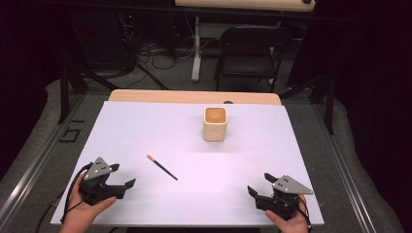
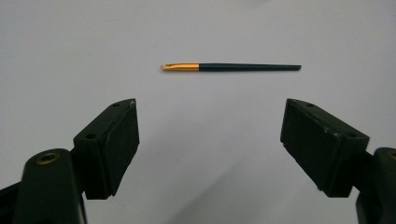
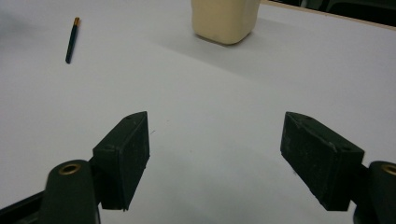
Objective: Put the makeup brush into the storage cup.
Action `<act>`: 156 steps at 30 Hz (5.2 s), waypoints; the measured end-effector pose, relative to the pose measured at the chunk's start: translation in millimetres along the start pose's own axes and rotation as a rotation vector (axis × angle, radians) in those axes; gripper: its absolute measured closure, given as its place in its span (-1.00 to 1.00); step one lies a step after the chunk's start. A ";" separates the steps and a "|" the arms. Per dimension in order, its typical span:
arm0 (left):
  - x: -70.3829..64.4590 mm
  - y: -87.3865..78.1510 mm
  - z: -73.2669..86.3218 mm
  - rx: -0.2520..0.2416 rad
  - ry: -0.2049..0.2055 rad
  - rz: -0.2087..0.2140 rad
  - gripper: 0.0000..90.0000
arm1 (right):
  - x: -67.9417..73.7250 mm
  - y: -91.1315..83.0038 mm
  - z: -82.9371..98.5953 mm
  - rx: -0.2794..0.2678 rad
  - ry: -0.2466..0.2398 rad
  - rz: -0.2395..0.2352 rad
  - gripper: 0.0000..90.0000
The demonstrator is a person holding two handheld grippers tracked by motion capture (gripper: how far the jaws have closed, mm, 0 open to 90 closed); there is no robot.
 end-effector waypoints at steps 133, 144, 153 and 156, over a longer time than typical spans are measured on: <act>-11.3 87.5 -77.6 0.663 0.372 0.143 -0.31 | 3.5 5.0 4.2 0.041 -0.019 -0.025 -0.47; -7.4 93.9 -83.9 0.700 0.416 0.136 -0.30 | 3.5 5.0 4.5 0.042 -0.019 -0.027 -0.47; -3.5 97.7 -86.4 0.709 0.428 0.137 -0.30 | 4.1 6.0 4.2 0.040 -0.022 -0.028 -0.47; -2.0 99.1 -87.4 0.712 0.433 0.133 -0.30 | 4.2 6.1 4.2 0.040 -0.023 -0.028 -0.47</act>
Point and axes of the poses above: each handheld gripper's, and its own axes: y roughly forward along the jaws, z roughly out of its underside, x roughly to its left, the point moved 7 cm from there along y, roughly forward along the jaws, and after that the axes turned 5 degrees about x, right-handed, at the moved point
